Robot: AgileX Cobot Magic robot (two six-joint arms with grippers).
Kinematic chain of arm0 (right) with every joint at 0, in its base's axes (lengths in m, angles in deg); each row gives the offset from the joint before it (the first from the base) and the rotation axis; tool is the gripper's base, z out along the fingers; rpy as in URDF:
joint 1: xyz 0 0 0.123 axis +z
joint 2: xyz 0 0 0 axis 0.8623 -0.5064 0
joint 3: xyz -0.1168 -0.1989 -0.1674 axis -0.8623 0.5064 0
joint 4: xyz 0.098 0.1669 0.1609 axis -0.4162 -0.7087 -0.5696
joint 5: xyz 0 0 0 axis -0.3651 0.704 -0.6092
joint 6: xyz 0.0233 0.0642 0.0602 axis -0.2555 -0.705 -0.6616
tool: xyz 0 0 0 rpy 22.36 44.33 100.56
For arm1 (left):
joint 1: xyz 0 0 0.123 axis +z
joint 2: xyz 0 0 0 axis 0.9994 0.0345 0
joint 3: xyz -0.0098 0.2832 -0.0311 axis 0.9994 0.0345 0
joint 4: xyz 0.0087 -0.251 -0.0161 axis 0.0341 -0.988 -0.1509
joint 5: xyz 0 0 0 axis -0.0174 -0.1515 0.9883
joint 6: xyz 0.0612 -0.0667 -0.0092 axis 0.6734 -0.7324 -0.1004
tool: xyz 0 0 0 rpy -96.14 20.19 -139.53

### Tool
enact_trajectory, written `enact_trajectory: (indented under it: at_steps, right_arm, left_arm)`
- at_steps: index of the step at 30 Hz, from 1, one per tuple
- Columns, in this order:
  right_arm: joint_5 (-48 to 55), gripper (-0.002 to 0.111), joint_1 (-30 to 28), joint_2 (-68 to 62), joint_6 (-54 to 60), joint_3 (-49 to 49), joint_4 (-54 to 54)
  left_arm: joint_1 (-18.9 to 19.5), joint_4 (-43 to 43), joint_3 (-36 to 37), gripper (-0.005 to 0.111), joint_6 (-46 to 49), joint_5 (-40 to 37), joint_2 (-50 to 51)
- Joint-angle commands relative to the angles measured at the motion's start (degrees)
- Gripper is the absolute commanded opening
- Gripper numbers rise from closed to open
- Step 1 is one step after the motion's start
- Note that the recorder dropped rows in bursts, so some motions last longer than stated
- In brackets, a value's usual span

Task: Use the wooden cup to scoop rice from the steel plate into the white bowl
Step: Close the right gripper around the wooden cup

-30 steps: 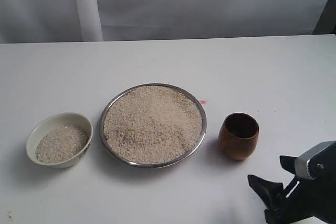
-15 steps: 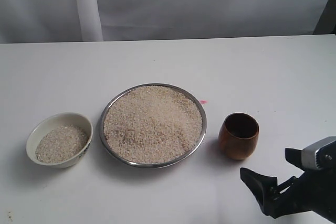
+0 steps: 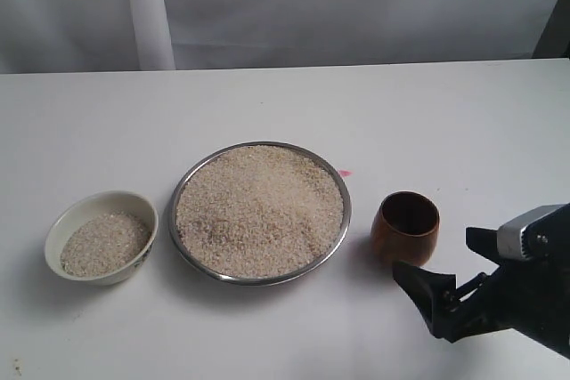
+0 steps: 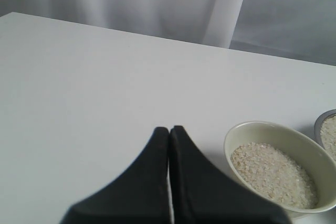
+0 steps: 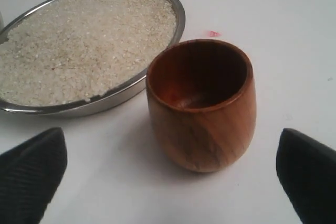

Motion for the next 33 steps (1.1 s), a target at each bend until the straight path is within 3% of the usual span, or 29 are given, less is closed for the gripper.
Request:
enact_trajectory:
  at_steps: [1, 7, 10, 15, 21, 33]
  right_arm:
    - [0.12, 0.105, 1.03, 0.15, -0.42, -0.76, -0.41]
    - [5.67, 0.105, 8.17, 0.15, 5.31, -5.95, -8.08]
    - [7.12, 0.105, 8.60, -0.38, 7.57, -6.50, -11.68]
    - [-3.02, 0.105, 8.60, -11.49, 10.10, -7.67, -12.89]
    - [-7.73, 0.105, 8.60, -19.71, 11.82, -11.27, -14.28]
    - [-9.11, 0.105, 8.60, -24.95, 11.93, -15.92, -15.29]
  left_arm:
    - [-0.27, -0.33, -0.20, 0.000, -0.08, 0.36, -0.13]
    - [-0.27, -0.33, -0.20, 0.000, -0.08, 0.36, -0.13]
    - [-0.27, -0.33, -0.20, 0.000, -0.08, 0.36, -0.13]
    - [-0.27, -0.33, -0.20, 0.000, -0.08, 0.36, -0.13]
    - [-0.27, -0.33, -0.20, 0.000, -0.08, 0.36, -0.13]
    - [-0.27, -0.33, -0.20, 0.000, -0.08, 0.36, -0.13]
